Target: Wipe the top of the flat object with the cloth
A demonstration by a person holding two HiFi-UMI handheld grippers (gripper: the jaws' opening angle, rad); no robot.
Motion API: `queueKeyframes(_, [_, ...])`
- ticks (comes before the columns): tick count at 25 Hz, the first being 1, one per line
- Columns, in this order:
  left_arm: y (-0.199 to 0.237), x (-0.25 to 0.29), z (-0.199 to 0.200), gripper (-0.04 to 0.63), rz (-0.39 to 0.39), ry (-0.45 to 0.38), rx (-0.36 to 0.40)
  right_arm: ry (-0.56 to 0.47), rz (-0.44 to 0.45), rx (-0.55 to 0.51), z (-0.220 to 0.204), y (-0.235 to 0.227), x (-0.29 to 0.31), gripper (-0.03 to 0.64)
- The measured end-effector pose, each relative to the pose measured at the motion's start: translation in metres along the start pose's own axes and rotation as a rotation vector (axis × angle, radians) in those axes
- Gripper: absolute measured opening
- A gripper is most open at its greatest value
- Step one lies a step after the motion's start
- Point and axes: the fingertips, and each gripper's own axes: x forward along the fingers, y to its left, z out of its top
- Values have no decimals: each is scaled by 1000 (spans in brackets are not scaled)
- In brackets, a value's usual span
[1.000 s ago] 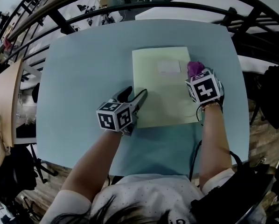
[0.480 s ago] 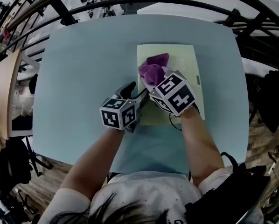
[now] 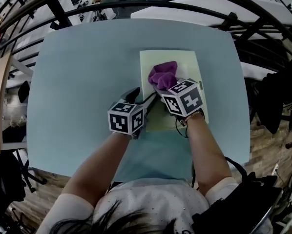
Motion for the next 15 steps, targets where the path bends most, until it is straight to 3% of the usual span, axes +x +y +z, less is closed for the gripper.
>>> queueKeyframes(6, [-2, 1, -1, 291, -33, 55, -31, 59, -190, -1, -30, -39, -34, 31])
queueKeyframes(15, [-4, -1, 2, 291, -51, 55, -31, 117, -472, 58, -71, -113, -96, 31])
